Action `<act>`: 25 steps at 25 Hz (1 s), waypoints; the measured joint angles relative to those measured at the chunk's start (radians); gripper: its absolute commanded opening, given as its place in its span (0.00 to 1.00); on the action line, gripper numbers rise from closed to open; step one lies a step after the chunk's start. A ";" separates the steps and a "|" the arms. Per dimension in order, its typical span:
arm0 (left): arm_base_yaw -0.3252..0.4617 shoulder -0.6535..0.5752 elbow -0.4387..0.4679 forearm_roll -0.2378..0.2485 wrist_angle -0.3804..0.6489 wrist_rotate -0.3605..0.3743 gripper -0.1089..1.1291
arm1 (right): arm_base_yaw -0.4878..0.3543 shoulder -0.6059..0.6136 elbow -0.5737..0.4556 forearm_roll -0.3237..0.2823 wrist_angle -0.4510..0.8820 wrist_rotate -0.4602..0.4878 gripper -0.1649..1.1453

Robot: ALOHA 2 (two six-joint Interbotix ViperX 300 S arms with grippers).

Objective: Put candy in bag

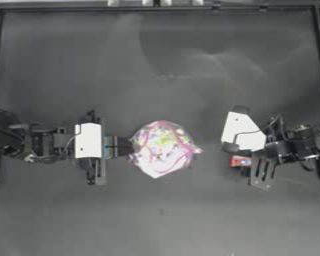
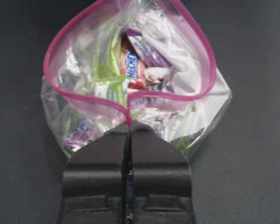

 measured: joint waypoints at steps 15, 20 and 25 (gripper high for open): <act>0.000 0.002 0.000 0.000 0.000 0.000 0.16 | 0.000 0.054 0.000 0.000 -0.032 0.005 0.85; 0.000 0.002 -0.002 0.000 0.000 0.000 0.16 | 0.000 0.061 -0.002 0.000 -0.035 0.011 0.82; 0.000 0.002 -0.002 0.000 0.000 -0.002 0.16 | 0.003 0.063 -0.002 0.000 -0.037 0.020 0.63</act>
